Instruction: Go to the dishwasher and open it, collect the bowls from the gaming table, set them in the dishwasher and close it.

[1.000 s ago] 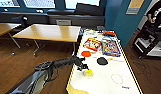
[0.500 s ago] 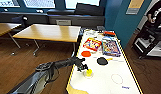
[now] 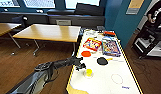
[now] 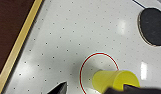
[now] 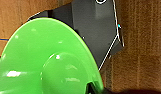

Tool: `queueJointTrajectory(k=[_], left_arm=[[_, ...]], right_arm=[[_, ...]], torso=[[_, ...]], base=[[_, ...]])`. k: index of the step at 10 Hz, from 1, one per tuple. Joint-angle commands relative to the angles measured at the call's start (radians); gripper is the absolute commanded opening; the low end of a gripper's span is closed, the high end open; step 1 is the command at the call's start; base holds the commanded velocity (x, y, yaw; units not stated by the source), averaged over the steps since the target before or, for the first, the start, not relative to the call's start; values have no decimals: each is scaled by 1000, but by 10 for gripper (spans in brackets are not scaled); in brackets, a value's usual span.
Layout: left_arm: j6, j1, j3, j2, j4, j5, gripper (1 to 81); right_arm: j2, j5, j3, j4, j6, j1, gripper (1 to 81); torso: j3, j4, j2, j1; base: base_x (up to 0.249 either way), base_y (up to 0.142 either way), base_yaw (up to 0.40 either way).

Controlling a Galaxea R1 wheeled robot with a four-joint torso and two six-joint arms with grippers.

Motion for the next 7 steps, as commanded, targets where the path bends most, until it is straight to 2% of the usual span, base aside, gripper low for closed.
queueJointTrajectory(k=[1, 3, 7], left_arm=[[-2, -181, -12, 30, 21, 31, 811], [-2, -181, -34, 61, 46, 32, 811], [-2, -176, -36, 90, 51, 35, 811]], right_arm=[[-32, -64, 12, -19, -5, 20, 10], [-31, -69, 12, -19, -5, 20, 10], [-25, -69, 9, -19, -5, 21, 10]], torso=[[0, 0, 0, 0], [0, 0, 0, 0], [0, 0, 0, 0]], base=[[0, 0, 0], [0, 0, 0], [0, 0, 0]])
